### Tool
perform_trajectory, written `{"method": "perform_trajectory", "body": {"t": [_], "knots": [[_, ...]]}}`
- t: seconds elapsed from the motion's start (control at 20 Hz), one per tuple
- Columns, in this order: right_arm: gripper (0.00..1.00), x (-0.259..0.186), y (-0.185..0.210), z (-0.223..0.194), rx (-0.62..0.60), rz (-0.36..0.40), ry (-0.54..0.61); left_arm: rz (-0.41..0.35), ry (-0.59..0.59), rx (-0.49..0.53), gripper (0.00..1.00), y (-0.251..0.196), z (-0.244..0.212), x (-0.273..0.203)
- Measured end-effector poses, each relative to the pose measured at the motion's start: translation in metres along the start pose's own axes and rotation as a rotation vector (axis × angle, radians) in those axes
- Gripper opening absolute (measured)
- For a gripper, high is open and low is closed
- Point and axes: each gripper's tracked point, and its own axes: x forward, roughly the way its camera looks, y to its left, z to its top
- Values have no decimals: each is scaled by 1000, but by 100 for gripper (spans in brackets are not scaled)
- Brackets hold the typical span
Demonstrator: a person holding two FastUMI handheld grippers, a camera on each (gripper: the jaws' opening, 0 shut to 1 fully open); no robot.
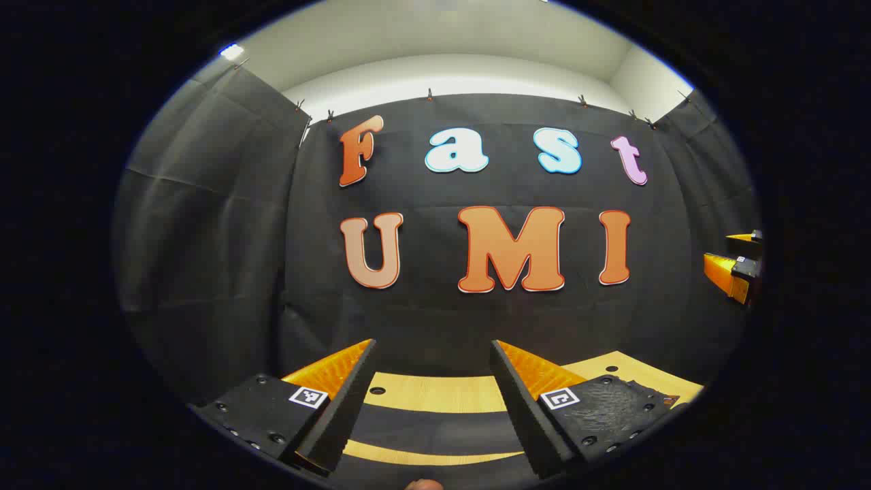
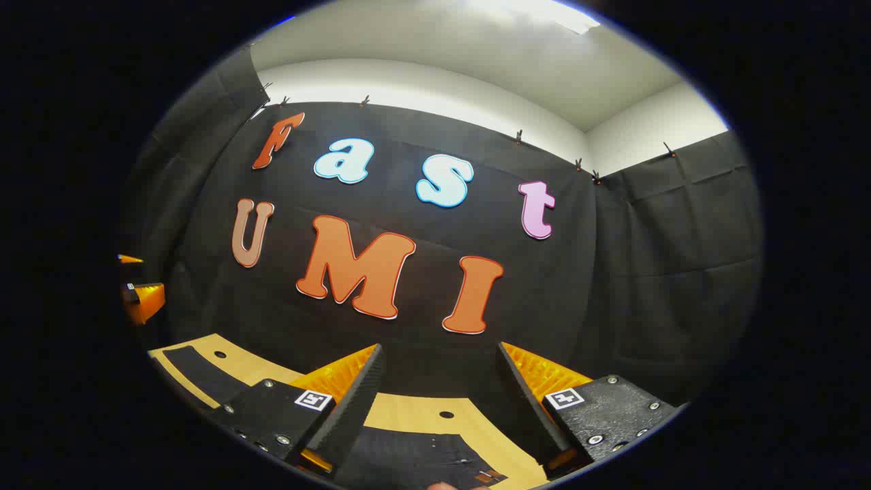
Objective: Grasp the waist and the cuffs of the jeans and fold them to make the two legs overlap; first hold the waist and fold one-third of the jeans toward the cuffs, then hold the cuffs and fold the remaining one-third in the same direction to finish folding.
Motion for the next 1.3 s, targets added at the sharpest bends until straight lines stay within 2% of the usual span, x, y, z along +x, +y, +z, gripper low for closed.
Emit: {"method": "perform_trajectory", "body": {"t": [0.15,0.25,0.4,0.45,0.5,0.6,0.75,0.8,1.0,1.05,1.1,1.15,1.2,1.25,1.3], "knots": [[98,26,13,2,34,41,-9,38,-13,2,97,6,3,10],[100,43,19,-10,30,54,23,57,19,9,95,6,-10,20],[98,61,32,-24,26,91,46,38,73,15,98,-7,-30,32],[100,69,32,-26,2,83,46,33,93,22,98,-10,-34,39],[98,78,31,-29,-9,77,62,33,103,23,98,-13,-34,46],[98,91,37,-20,41,93,63,25,52,7,96,-17,-9,60],[100,96,35,7,129,110,0,37,-60,49,96,-20,37,65],[98,94,30,5,126,107,-4,27,-72,59,95,-24,37,61],[100,77,25,-10,106,104,12,13,-62,43,96,-26,31,57],[98,71,25,-16,101,108,27,20,-56,53,96,-22,28,56],[100,66,23,-28,86,109,53,30,-39,66,98,-16,20,54],[94,61,21,-45,56,95,103,49,-12,77,100,-7,11,51],[98,55,14,-65,33,78,169,64,26,84,100,2,-3,51],[94,48,14,-86,35,84,238,80,71,86,99,11,-17,50],[98,42,15,-108,60,88,311,100,114,82,99,23,-33,48]]}}
